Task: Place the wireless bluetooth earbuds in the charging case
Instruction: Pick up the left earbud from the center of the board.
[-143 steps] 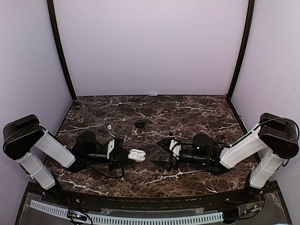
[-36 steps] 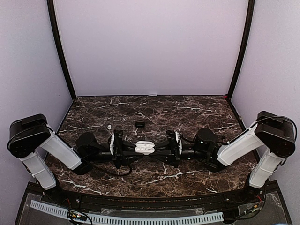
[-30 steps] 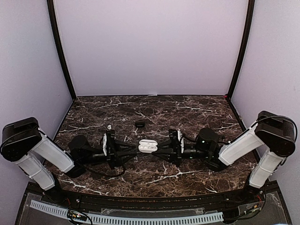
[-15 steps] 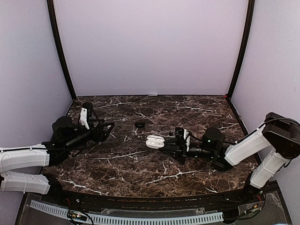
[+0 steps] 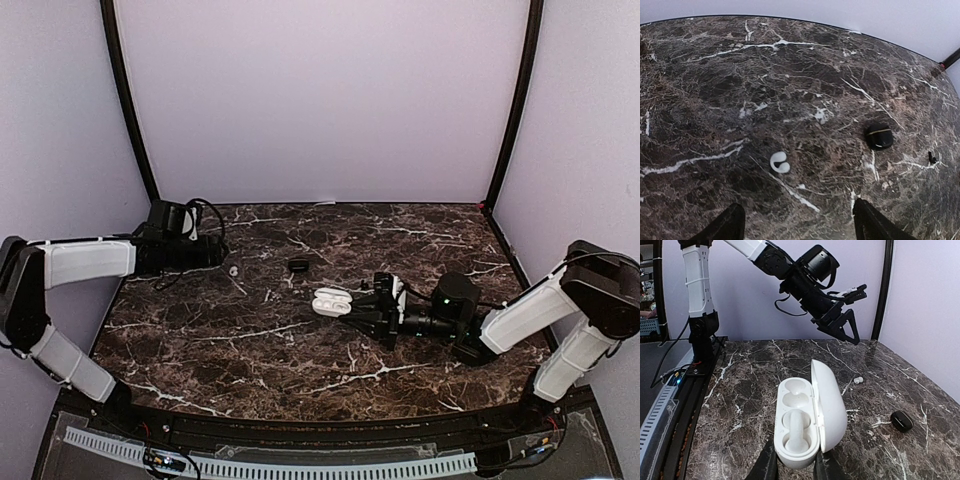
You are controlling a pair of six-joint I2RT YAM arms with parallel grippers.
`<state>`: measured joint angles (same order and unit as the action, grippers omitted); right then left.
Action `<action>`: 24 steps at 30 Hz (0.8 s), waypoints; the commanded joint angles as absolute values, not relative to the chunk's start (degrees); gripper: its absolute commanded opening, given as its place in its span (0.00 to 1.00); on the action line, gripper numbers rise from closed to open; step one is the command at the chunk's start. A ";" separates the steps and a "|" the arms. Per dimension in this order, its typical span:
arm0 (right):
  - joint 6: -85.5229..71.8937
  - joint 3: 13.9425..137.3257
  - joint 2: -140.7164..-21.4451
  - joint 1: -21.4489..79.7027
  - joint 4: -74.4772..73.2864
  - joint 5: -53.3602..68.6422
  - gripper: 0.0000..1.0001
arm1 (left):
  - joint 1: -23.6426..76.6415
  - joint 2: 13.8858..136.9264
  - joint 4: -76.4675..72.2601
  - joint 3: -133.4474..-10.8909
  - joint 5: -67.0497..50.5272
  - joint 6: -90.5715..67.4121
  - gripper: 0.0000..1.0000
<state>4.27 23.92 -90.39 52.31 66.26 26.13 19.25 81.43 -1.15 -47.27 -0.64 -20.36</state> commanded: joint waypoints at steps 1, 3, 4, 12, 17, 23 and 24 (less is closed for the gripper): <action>4.93 23.22 -89.58 51.88 68.29 25.86 0.16 | 15.74 87.09 1.48 -52.50 -4.54 -18.27 0.77; 4.92 23.37 -89.87 51.86 68.35 25.97 0.16 | 14.74 90.33 0.72 -54.51 -5.39 -17.52 0.76; 4.92 23.36 -90.05 51.86 68.32 26.12 0.16 | 14.37 91.92 0.63 -55.65 -5.89 -17.12 0.75; 5.60 24.03 -90.64 51.86 67.28 26.59 0.16 | 12.81 103.32 3.18 -65.10 -9.82 -14.49 0.69; 6.11 24.13 -90.53 51.92 66.83 26.40 0.16 | 12.79 107.66 4.19 -68.88 -11.78 -14.23 0.63; 6.49 24.23 -90.26 51.86 66.10 26.37 0.16 | 12.80 110.65 5.68 -71.25 -14.07 -14.64 0.57; 6.46 24.18 -90.24 51.86 66.02 26.37 0.16 | 12.76 110.92 6.03 -71.28 -14.00 -14.78 0.57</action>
